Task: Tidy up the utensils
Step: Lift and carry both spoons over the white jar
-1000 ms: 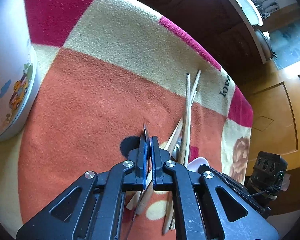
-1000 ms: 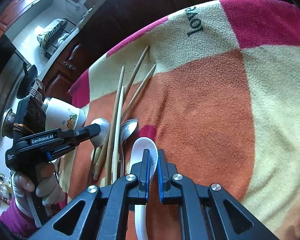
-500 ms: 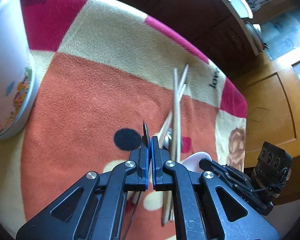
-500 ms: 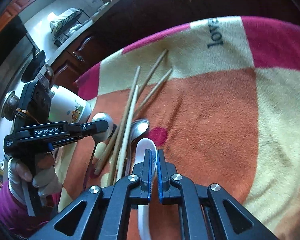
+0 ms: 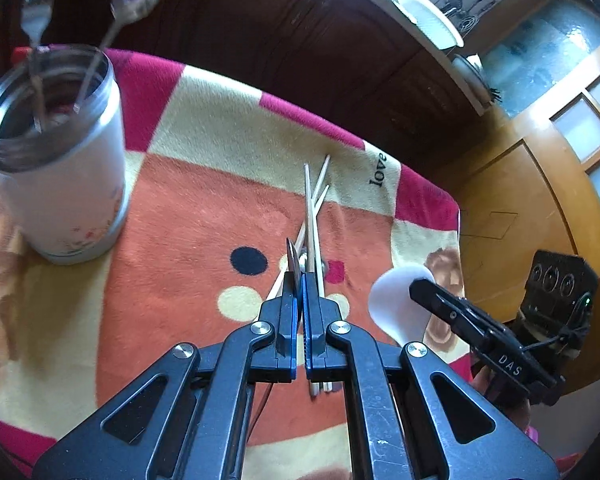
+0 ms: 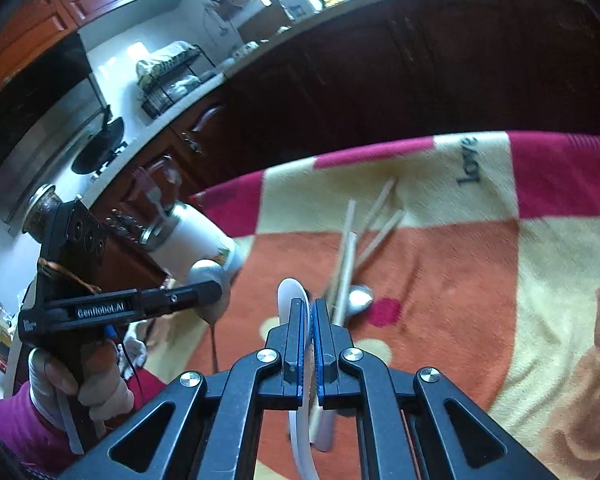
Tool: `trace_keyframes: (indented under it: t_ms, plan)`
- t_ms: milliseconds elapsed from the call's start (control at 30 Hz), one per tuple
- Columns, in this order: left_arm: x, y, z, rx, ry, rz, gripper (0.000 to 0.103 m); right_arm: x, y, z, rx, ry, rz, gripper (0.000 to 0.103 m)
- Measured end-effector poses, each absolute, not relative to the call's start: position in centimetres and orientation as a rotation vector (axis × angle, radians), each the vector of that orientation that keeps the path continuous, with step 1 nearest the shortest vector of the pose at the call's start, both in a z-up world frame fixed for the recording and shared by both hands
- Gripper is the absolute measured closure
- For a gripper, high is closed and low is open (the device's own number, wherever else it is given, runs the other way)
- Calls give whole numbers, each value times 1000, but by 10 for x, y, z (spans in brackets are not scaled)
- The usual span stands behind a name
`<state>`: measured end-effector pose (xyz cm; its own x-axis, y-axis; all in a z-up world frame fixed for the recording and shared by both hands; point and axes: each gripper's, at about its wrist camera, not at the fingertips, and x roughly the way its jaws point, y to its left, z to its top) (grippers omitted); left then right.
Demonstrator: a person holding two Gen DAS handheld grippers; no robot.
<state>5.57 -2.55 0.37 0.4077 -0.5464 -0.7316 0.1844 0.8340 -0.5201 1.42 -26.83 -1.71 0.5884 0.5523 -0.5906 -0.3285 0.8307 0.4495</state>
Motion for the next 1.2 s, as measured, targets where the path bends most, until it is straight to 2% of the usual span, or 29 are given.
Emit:
trace_keyframes:
  t_ms: [667, 1200]
  plan:
    - [33, 45, 66, -355, 897, -401, 102, 28, -164, 40, 228, 727, 635, 99]
    - [99, 127, 150, -458, 711, -317, 102, 94, -77, 96, 272, 559, 654, 99]
